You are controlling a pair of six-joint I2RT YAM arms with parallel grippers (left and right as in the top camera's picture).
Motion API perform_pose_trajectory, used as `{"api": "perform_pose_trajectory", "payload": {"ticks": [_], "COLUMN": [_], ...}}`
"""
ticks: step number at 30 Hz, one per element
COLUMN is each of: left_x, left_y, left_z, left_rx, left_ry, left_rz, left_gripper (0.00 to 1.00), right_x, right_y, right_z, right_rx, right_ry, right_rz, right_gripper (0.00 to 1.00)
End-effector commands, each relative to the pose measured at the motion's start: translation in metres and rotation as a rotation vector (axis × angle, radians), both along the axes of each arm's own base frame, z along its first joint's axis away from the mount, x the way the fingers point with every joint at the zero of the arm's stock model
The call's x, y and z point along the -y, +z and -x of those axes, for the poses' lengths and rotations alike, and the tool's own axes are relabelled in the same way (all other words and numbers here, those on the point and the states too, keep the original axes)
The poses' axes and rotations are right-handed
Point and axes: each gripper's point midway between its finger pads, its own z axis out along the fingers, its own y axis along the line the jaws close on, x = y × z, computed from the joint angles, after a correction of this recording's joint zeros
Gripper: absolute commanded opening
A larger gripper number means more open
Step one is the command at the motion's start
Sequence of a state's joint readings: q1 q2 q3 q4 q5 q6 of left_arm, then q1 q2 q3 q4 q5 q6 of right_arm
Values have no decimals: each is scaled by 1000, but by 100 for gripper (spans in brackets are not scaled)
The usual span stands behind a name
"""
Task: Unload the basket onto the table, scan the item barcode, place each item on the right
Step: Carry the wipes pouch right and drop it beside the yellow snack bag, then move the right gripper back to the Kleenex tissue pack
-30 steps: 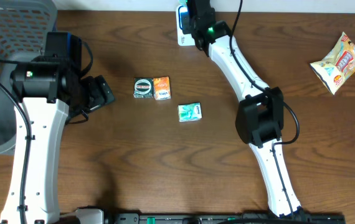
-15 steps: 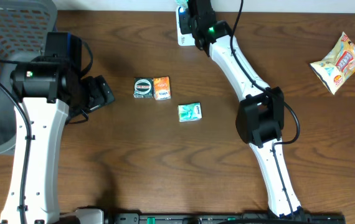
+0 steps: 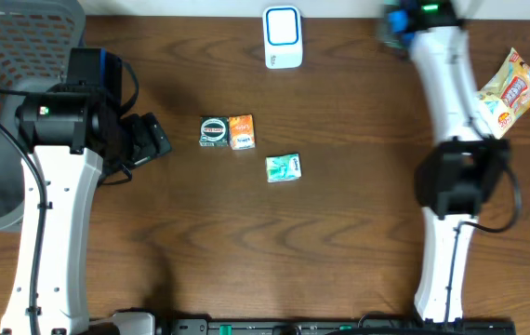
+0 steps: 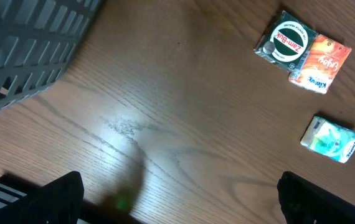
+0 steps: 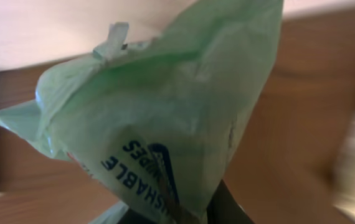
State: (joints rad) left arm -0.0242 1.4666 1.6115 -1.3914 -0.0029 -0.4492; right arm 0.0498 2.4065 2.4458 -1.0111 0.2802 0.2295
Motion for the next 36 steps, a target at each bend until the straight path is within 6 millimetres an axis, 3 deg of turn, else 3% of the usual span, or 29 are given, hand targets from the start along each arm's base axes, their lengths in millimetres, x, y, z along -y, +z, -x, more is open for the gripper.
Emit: {"api": "perform_pose_trajectory", "payload": {"ticks": [1, 3, 8, 12, 18, 22, 27, 28, 29, 30, 34, 36], "left_x": [-1, -1, -1, -1, -1, -1, -1, -1, -1, -1, -1, -1], "left_y": [-1, -1, -1, -1, -1, -1, -1, -1, -1, -1, -1, -1], "left_z": [1, 1, 1, 1, 1, 1, 1, 1, 1, 1, 1, 1], "left_rx": [-10, -10, -10, -10, -10, -10, -10, -10, -10, -10, -10, -10], "left_ry": [11, 11, 11, 11, 11, 11, 11, 11, 11, 11, 11, 11], "left_rz": [-4, -4, -4, -4, -4, -4, -4, -4, -4, -4, -4, -4], "left_gripper": [98, 98, 98, 98, 98, 98, 98, 98, 98, 98, 98, 98], "right_x": [87, 125, 196, 238, 284, 292, 292, 292, 292, 291, 278, 269], "right_y": [8, 1, -5, -12, -33, -60, -85, -88, -91, -93, -97, -98], "right_z": [32, 52, 88, 120, 161, 171, 168, 167, 164, 162, 146, 138], "right_rx": [-61, -116, -180, -238, -314, -339, -317, -313, -302, -293, -258, -241], "right_ry": [-229, -319, -456, -544, -647, -643, -628, -626, -624, -619, -556, -527], "right_rz": [134, 131, 111, 96, 72, -27, -118, -122, -124, -129, -192, -232], "right_gripper": [1, 1, 1, 1, 1, 1, 3, 5, 15, 18, 22, 30]}}
